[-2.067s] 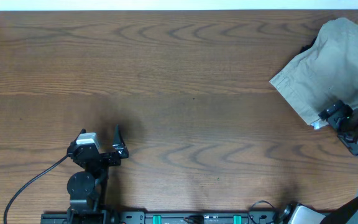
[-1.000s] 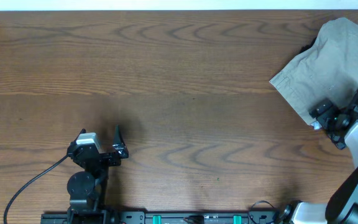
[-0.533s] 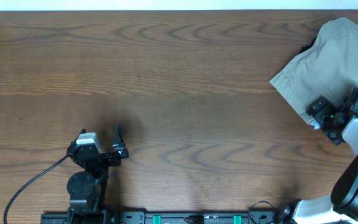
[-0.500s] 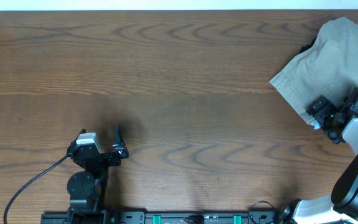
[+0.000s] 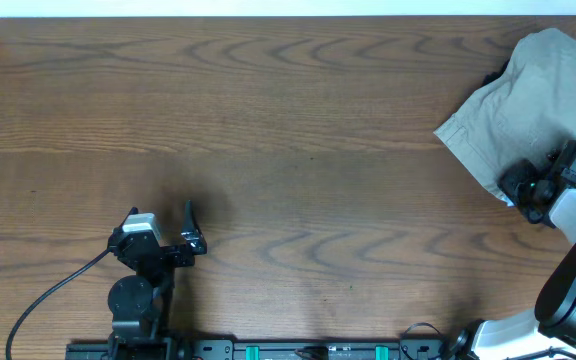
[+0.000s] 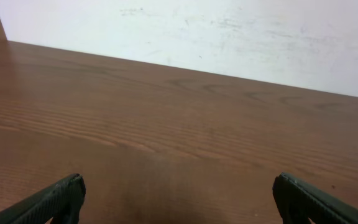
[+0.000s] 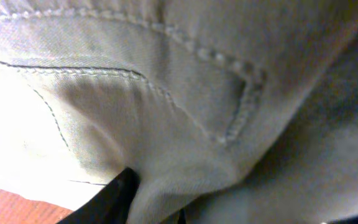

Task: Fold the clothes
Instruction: 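Reach the right gripper to the khaki trousers' hem and grasp it, then drag the khaki trousers left to the table center with the right gripper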

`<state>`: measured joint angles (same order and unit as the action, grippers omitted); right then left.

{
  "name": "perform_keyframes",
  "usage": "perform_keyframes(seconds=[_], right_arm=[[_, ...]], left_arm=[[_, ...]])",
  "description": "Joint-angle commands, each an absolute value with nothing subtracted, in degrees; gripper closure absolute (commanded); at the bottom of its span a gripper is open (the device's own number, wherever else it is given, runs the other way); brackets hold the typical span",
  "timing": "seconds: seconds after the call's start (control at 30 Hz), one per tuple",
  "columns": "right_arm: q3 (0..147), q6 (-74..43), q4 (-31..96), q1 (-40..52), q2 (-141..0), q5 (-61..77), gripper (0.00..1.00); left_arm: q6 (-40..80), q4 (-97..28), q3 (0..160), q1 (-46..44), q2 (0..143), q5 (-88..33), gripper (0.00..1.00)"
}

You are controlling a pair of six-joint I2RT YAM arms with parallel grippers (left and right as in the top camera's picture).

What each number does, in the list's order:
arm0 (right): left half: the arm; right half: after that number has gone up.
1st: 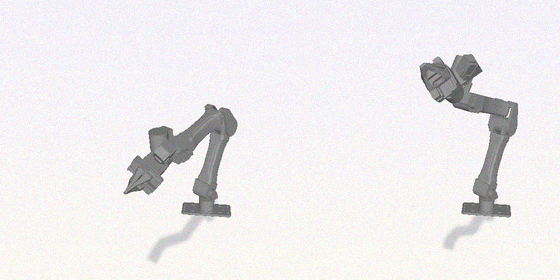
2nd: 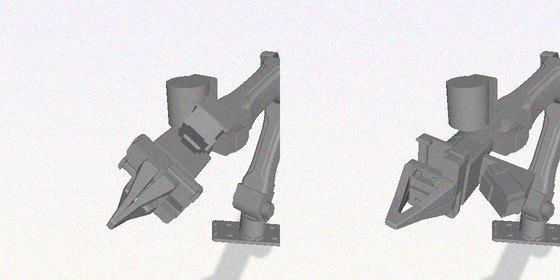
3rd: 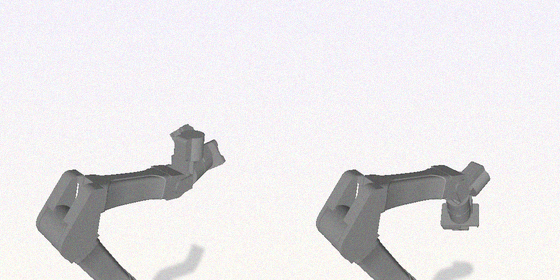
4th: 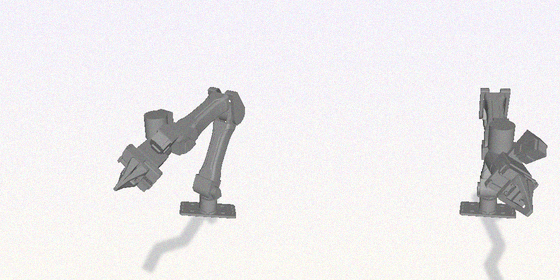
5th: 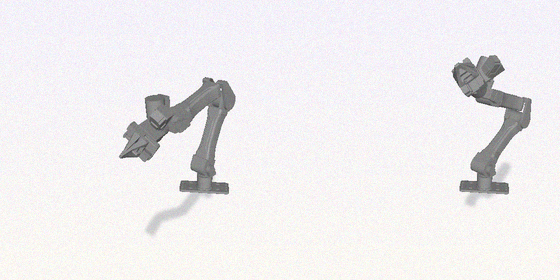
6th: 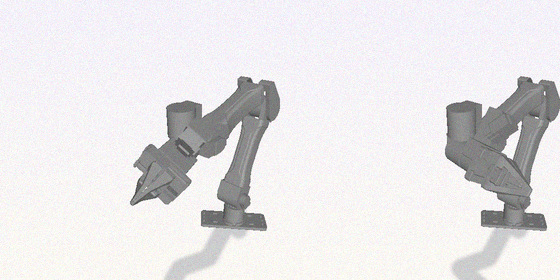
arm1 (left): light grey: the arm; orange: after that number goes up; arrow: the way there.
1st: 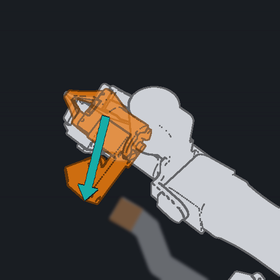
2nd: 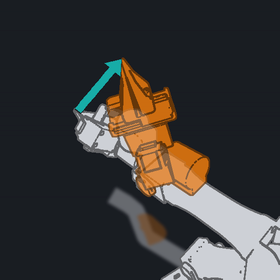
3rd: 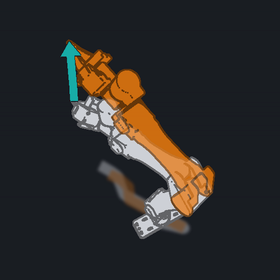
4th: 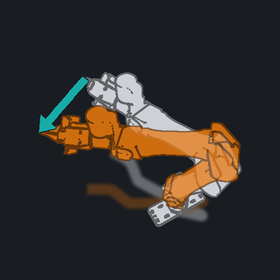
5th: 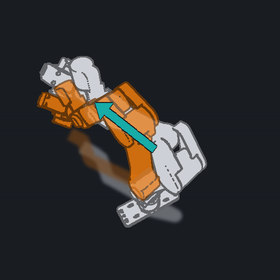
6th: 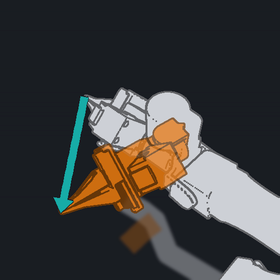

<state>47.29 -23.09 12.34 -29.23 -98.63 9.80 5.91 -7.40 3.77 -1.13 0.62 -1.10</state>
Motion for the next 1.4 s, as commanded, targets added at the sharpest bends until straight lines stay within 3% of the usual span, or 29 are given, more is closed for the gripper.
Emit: perform_keyframes(seconds=[0.0, 0.1, 0.17, 0.57, 0.8, 1.0, 1.37], right_arm=[[46.7, -23.1, 12.8, -29.6, -99.6, 11.4, 0.73], [46.7, -23.1, 13.0, -29.6, -98.2, 13.7, 0.94], [46.7, -23.2, 13.1, -29.6, -96.5, 16.5, 0.99], [46.8, -28.4, 14.2, -29.0, -76.8, 26.5, 0.99], [46.8, -35.6, 15.6, -24.0, -67.7, 29.0, 0.99], [46.8, -43.0, 15.2, -14.5, -66.8, 25.2, 0.99], [46.8, -58.3, 10.4, 10.1, -66.8, 2.4, 0.99]], left_arm=[[5.4, -8.0, 2.1, -0.8, 0.2, -0.8, 0.02], [5.4, -8.0, 2.1, -0.8, 0.2, -0.8, 0.02], [5.4, -8.0, 2.1, -0.8, 0.2, -0.8, 0.02], [5.3, -8.0, 2.1, -0.8, 0.2, -0.8, 0.02], [5.4, -8.0, 2.1, -0.8, 0.2, -0.8, 0.02], [5.4, -8.0, 2.1, -0.8, 0.2, -0.8, 0.02], [5.4, -8.0, 2.1, -0.8, 0.2, -0.8, 0.02]])
